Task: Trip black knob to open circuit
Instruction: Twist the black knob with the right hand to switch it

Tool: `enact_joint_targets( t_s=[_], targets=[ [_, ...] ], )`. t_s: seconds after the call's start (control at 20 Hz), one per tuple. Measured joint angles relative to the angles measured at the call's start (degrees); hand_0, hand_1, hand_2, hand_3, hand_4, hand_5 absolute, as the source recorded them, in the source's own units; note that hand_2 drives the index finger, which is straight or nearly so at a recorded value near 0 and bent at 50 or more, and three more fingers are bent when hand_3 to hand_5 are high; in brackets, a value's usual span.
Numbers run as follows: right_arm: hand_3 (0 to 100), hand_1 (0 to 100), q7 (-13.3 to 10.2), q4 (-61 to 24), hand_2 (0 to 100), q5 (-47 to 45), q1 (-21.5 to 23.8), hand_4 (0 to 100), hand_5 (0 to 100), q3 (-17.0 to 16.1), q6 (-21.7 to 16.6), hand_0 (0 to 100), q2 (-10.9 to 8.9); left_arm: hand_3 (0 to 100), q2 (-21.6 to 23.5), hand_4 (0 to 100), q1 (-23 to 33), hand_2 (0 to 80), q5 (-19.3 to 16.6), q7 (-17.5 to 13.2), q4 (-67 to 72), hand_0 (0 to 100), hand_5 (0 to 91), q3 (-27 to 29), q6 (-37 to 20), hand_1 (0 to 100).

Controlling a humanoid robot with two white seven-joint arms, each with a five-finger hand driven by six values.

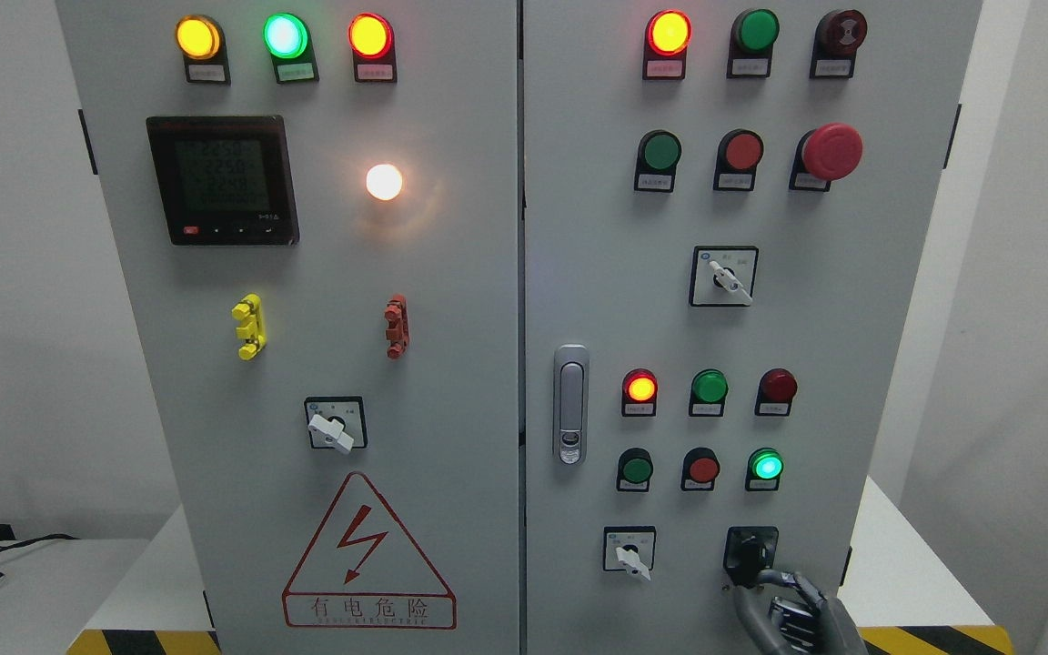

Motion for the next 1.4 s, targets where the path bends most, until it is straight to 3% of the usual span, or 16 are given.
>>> enact_joint_targets(
  t_s=[1.4],
  targets=[
    [100,66,1.0,0.3,42,0.5,1.4,100,96,-1.2,-0.8,35,-1.08,0,0.0,0,0.0,0.0,0.0,0.0,0.0,12,0.0,0.0,0.0,39]
  ],
)
